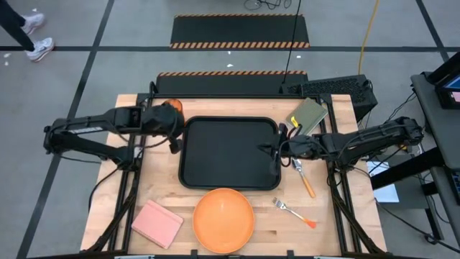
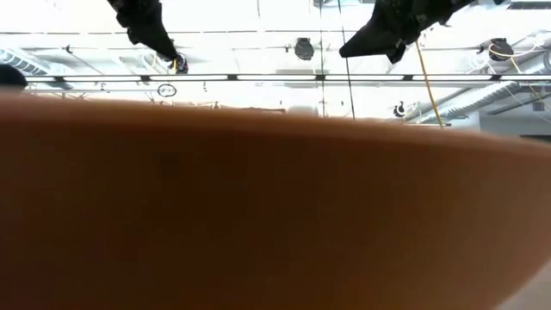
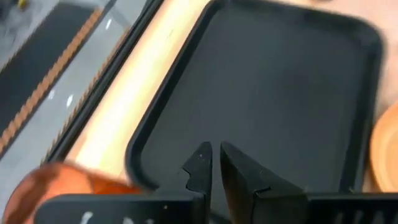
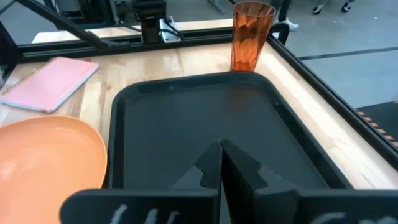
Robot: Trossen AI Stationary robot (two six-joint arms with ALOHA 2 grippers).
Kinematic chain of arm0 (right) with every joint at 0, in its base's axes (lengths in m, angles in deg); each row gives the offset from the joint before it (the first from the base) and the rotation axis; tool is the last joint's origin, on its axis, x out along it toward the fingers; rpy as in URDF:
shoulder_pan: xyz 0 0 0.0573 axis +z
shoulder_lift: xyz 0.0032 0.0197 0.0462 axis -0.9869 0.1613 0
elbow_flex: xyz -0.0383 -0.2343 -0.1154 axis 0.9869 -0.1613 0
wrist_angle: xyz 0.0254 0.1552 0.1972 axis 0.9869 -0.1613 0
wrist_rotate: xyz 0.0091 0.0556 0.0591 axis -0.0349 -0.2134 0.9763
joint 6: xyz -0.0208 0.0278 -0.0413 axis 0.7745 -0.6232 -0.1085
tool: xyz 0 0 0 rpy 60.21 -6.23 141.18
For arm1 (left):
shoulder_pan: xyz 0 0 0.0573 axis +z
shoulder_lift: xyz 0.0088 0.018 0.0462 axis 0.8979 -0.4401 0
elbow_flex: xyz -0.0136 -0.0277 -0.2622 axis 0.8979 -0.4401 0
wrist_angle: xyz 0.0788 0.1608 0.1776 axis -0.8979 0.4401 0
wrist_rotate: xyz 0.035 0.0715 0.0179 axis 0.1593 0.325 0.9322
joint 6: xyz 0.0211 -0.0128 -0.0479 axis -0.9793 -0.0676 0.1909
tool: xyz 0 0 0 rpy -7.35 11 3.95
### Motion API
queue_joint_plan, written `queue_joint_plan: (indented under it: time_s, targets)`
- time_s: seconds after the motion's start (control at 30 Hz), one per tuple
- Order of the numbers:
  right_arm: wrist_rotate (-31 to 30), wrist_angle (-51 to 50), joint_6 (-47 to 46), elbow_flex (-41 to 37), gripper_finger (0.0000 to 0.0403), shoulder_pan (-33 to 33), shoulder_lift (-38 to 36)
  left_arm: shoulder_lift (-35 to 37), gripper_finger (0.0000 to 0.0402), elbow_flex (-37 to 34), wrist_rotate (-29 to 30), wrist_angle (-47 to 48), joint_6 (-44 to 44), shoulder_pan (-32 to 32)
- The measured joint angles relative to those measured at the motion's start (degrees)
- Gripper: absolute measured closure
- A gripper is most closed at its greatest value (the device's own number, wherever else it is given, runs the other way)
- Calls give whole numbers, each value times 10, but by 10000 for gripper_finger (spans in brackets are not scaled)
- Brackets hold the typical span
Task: Pick and place plate/cup/fork/spoon on tray
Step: Put the red cup on the black tray
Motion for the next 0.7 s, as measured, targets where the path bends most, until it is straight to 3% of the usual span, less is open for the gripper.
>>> queue_joint_plan:
  time_s: [0.2,0.43,0.7]
  targets:
    - [0,0,-11,-2,403,0,0,-44,304,49,33,83,54,55]
    - [0,0,-17,-2,403,1,0,-86,237,50,32,121,69,138]
    - [0,0,-13,-2,403,1,0,-141,174,50,50,124,60,172]
